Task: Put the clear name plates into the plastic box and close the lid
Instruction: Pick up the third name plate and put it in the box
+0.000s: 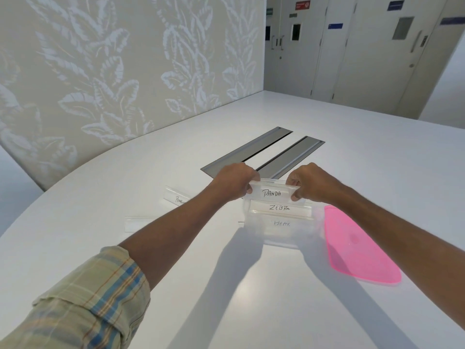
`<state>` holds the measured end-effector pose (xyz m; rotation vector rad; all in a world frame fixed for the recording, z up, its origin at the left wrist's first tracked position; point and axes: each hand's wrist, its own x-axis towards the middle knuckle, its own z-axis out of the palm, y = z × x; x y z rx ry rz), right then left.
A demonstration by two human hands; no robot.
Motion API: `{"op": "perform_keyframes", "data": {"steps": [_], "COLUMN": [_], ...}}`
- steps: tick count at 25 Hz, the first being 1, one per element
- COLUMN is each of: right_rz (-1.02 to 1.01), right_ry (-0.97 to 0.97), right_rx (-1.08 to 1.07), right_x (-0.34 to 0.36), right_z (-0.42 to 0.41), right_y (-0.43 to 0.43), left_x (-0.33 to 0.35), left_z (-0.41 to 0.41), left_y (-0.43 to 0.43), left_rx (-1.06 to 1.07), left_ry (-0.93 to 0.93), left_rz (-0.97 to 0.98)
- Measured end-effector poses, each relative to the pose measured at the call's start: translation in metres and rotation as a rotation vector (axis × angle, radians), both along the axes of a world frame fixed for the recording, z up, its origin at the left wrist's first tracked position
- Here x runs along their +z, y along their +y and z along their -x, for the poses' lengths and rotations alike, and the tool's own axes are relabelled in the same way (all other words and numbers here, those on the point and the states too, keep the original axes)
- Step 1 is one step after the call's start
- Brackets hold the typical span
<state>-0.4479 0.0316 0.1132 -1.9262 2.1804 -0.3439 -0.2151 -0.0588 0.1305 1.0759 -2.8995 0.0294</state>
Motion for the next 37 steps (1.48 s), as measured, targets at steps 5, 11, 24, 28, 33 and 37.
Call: {"op": "perform_keyframes", "data": {"steps": [5,11,24,28,33,37], "right_rz": [-0.094,-0.191,-0.263,-0.250,-0.242,-0.239], "right_ry": [0.068,0.185,0.205,0.229,0.212,0.119], "right_rx": [-0.010,0.037,0.079,0.113,0.116,0.084], "right_x": [-0.018,-0.039,-0.076,-0.083,-0.084,-0.074], "right_z": [0.019,0.027,0.026,0.027,0.028,0.024], "right_y": [0.003,0.000,-0.010,-0.012,-0.012,-0.010], "left_x": [-0.026,-0.054,-0.086,-0.091,-0.090,-0.084], "left_z": [0.030,0.050,0.063,0.065,0.064,0.055], "left_y": [-0.003,-0.007,-0.024,-0.026,-0.027,-0.024], "left_rx": [-0.039,-0.040,-0.106,-0.129,-0.137,-0.096], "left_ry": [-0.030,-0.093,-0.218,-0.234,-0.228,-0.117], "left_rz": [0.010,-0.056,-0.156,-0.138,-0.153,-0.212]}}
